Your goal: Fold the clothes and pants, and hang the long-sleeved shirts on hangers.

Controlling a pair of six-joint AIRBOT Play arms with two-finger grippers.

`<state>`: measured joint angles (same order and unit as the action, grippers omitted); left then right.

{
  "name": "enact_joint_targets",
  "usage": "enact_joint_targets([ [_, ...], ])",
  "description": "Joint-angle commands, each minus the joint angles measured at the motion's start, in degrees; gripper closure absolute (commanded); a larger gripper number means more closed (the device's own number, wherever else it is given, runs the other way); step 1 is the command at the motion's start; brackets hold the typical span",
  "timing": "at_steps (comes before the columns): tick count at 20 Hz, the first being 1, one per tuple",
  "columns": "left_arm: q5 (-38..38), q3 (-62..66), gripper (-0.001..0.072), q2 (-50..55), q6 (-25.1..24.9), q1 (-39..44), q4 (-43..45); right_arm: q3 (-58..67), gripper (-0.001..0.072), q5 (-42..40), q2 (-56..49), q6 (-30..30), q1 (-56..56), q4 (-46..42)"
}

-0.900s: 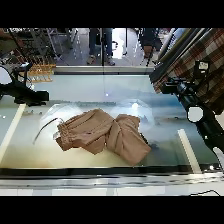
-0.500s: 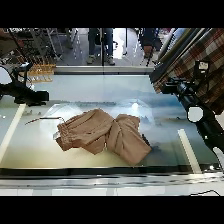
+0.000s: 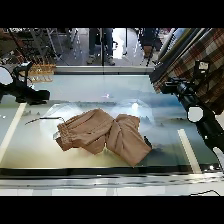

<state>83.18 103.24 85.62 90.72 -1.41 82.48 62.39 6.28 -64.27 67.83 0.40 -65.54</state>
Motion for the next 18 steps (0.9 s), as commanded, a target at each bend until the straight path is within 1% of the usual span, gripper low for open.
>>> enact_joint_targets([
  [1, -1.3, 0.0, 0.0689, 1.4, 0.0, 0.0, 0.0, 0.0, 0.0642, 0.6, 0.5, 1.0, 0.3, 5.4],
  [3, -0.3, 0.0, 0.0690, 2.4, 0.0, 0.0, 0.4, 0.0, 0.0642, 5.7, 2.0, 1.0, 0.3, 5.4],
  [4, 0.4, 0.0, 0.0689, 3.1, 0.0, -0.1, 1.1, 0.0, 0.0642, 6.6, 2.8, 1.0, 0.3, 4.4],
  [5, 0.3, 0.0, 0.0569, 3.7, -1.2, -0.1, 1.1, 0.0, 0.0668, 6.6, 3.8, 1.0, -0.1, 2.6],
  [6, 0.3, 0.0, 0.0111, 4.2, -3.3, -0.1, 1.1, 0.0, 0.0692, 6.6, 5.0, 1.0, -1.1, 0.1],
  [7, -0.4, 0.0, 0.0010, 4.5, -3.9, -0.1, 0.9, 0.0, 0.0692, 8.0, 6.5, 1.5, -3.0, -1.0],
  [8, -1.2, 0.0, -0.0003, 4.7, -4.0, -0.5, 0.8, 0.0, 0.0690, 12.0, 7.6, 6.8, -6.6, -0.7],
  [9, -2.0, 0.0, -0.0003, 5.0, -4.1, -1.1, 0.4, 0.0, 0.0587, 19.5, 8.0, 11.5, -11.2, -0.7],
  [10, -2.2, 0.0, -0.0003, 5.5, -4.8, -2.1, -1.7, 0.0, 0.0341, 30.6, 7.2, 15.4, -16.8, 0.0],
  [11, -2.0, 0.0, -0.0003, 6.4, -6.3, -3.4, -6.5, -0.1, 0.0271, 41.8, 5.7, 13.2, -21.9, 2.3],
  [12, -1.7, 0.0, -0.0003, 7.8, -7.8, -4.6, -11.7, -0.2, 0.0265, 53.5, 3.4, 5.2, -26.3, 7.7],
  [13, -1.5, 0.0, -0.0003, 9.7, -7.8, -5.7, -16.3, -0.4, 0.0241, 63.6, 0.9, -1.5, -29.0, 14.2],
  [14, -1.2, 0.0, -0.0003, 11.8, -7.6, -6.3, -19.1, -0.9, 0.0228, 70.7, -1.6, -5.5, -30.0, 19.6],
  [15, -0.2, 0.0, -0.0003, 14.1, -7.4, -6.5, -20.5, -1.6, 0.0227, 73.8, -3.9, -6.6, -29.0, 22.4],
  [16, 0.9, 0.0, -0.0003, 16.0, -6.3, -6.4, -20.0, -2.2, 0.0227, 72.6, -5.6, -6.6, -26.8, 21.6],
  [18, 2.2, 0.0, -0.0002, 19.7, -5.1, -6.0, -19.5, -2.7, 0.0227, 65.5, -9.6, -5.5, -20.1, 17.4],
])
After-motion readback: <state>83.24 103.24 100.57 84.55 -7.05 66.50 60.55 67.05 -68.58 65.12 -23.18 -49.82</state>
